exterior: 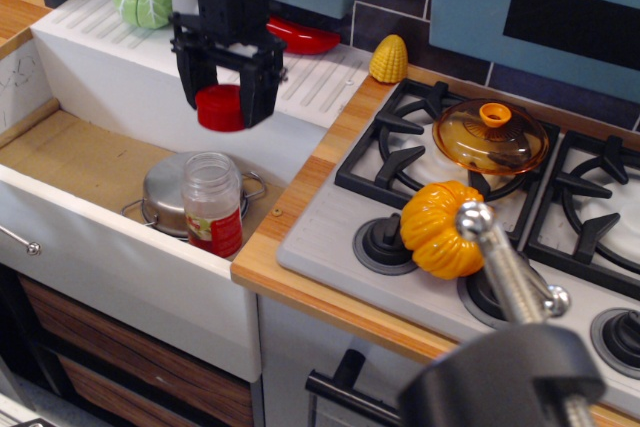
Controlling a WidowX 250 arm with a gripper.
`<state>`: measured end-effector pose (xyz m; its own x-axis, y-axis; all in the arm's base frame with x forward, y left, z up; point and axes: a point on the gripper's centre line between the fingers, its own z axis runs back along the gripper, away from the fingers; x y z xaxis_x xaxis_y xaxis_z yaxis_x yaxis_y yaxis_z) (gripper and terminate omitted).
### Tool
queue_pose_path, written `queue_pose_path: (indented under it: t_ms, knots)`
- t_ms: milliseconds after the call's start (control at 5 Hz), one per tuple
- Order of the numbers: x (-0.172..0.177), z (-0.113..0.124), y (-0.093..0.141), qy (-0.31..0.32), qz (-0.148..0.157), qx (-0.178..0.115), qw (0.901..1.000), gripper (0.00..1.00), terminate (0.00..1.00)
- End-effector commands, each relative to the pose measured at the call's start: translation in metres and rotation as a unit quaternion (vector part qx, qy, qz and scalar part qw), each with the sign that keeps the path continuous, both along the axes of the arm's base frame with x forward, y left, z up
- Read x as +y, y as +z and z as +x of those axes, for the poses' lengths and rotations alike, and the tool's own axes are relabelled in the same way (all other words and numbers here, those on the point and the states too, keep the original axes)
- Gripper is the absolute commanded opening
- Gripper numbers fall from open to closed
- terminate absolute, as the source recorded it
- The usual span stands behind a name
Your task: Put cap on container
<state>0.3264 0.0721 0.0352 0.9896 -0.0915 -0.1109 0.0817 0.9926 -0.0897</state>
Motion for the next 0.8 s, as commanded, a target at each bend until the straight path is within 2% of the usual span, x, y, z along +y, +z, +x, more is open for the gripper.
queue_pose_path:
  t_ms: [0,200,600]
  knots:
    - [0.004,-0.006,0.012,-0.020,0.016,-0.047,0.9986,0.00,0.00]
    - [0.006,-0.011,0.002,-0.028,0.024,-0.047,0.9982,0.00,0.00]
    - [-0.004,-0.005,-0.006,-0.020,0.015,-0.057,0.9981,0.00,0.00]
